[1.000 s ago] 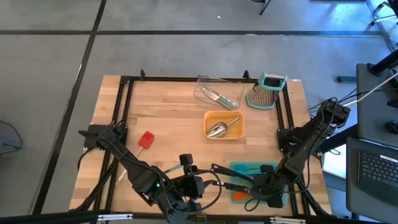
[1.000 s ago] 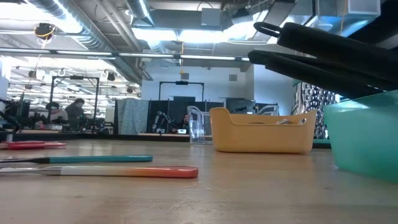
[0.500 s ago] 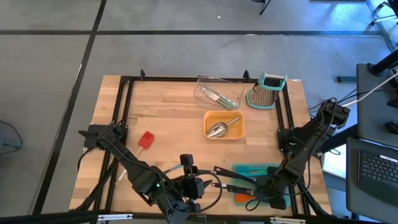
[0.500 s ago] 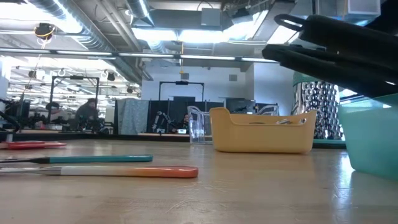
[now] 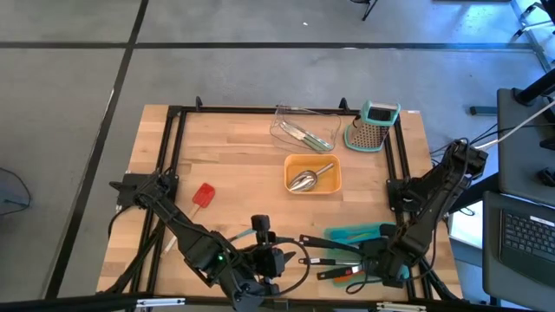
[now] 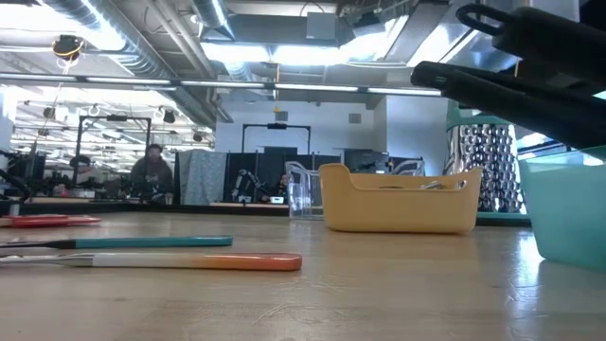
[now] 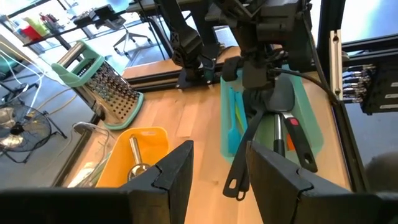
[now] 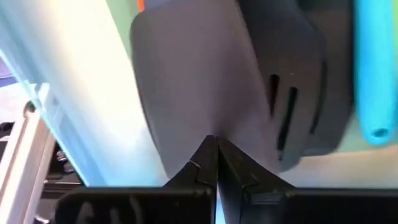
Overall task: Pick & Place Kitchen Items
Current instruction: Put the blue knife into the transparent bin
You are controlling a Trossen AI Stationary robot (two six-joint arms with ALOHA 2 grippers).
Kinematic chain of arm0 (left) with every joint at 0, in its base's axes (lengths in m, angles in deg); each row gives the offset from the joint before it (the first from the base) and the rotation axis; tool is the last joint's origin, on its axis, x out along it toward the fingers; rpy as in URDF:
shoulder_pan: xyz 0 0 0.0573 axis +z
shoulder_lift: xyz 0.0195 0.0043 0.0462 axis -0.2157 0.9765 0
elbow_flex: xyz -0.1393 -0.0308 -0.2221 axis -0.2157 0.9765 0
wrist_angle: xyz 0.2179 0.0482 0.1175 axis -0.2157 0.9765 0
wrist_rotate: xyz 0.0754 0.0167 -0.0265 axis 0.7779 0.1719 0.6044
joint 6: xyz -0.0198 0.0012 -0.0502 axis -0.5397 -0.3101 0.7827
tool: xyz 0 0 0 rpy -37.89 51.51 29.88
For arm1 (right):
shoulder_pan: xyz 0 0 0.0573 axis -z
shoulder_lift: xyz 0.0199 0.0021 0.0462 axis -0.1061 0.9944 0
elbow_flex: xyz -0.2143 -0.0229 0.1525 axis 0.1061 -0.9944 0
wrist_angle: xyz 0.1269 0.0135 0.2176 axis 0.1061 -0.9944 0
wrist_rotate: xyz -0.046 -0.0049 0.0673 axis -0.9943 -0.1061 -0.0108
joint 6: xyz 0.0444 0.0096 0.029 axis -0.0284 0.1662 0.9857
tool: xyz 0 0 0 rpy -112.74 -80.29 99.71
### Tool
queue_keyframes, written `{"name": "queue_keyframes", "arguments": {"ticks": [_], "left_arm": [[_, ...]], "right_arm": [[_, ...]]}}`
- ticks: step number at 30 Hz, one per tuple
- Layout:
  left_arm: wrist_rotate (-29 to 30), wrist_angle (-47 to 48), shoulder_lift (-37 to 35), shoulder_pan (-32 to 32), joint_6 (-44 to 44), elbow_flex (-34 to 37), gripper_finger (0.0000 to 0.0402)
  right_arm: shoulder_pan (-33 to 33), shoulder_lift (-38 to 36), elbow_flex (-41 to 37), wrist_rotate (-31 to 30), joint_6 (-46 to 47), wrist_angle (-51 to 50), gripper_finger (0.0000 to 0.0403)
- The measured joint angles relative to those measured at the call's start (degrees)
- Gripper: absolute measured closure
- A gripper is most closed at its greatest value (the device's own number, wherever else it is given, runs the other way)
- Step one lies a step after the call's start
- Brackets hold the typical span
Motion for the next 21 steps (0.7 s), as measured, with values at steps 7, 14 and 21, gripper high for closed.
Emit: {"name": "queue_keyframes", "arguments": {"ticks": [7, 14, 21], "left_arm": [[-0.28, 0.02, 0.00, 0.00, 0.08, 0.00, 0.0258], [-0.28, 0.06, 0.00, -0.04, 0.07, 0.00, 0.0258], [-0.40, 0.81, 0.00, -0.04, 0.08, 0.00, 0.0258]], "right_arm": [[-0.25, -0.07, 2.27, -1.60, -0.22, -2.95, 0.0401], [-0.32, -0.11, 7.61, -7.56, -2.35, -14.85, 0.0401], [-1.32, -0.45, 22.82, -35.73, -3.14, -32.65, 0.0401]]}}
